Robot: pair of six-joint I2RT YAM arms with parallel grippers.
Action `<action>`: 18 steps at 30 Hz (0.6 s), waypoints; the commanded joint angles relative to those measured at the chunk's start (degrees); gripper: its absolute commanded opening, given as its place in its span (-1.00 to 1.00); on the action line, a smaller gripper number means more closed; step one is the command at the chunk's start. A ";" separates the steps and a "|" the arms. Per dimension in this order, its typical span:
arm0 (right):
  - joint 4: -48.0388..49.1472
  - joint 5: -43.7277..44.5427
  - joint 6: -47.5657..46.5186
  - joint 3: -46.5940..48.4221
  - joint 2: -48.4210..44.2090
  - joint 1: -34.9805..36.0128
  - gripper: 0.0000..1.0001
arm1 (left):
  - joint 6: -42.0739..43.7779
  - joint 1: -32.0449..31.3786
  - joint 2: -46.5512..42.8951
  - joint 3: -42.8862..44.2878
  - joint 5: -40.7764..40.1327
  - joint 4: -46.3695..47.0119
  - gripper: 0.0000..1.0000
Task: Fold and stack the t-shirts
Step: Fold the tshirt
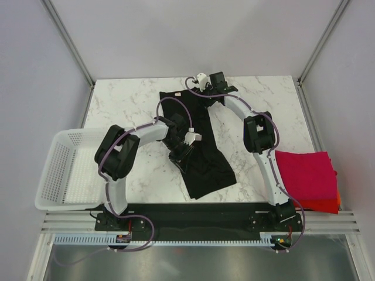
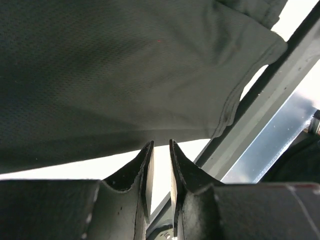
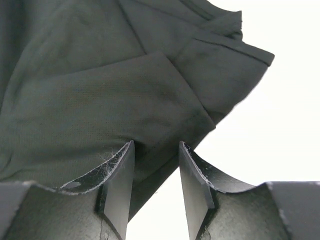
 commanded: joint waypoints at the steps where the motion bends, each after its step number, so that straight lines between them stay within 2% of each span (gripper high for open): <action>1: 1.56 8.09 -2.34 3.23 2.67 -0.25 -0.04 | 0.91 -0.07 2.48 2.92 -0.45 -2.19 -0.50; 2: 2.09 10.98 -2.69 3.32 2.85 -0.25 -0.04 | 1.43 -0.07 3.27 3.71 -0.45 -2.72 -0.51; 8: 3.76 15.92 -2.52 3.41 3.37 -2.27 -0.04 | 4.86 1.15 7.49 8.45 -4.75 -4.30 -0.53; 13: 4.82 17.16 -3.13 3.67 3.73 -3.59 -0.03 | 7.59 5.72 12.41 14.34 -9.67 -6.06 -0.54; 18: 5.78 20.13 -2.09 3.32 3.90 -3.60 -0.02 | 9.87 11.86 15.76 23.74 -12.32 -7.64 -0.55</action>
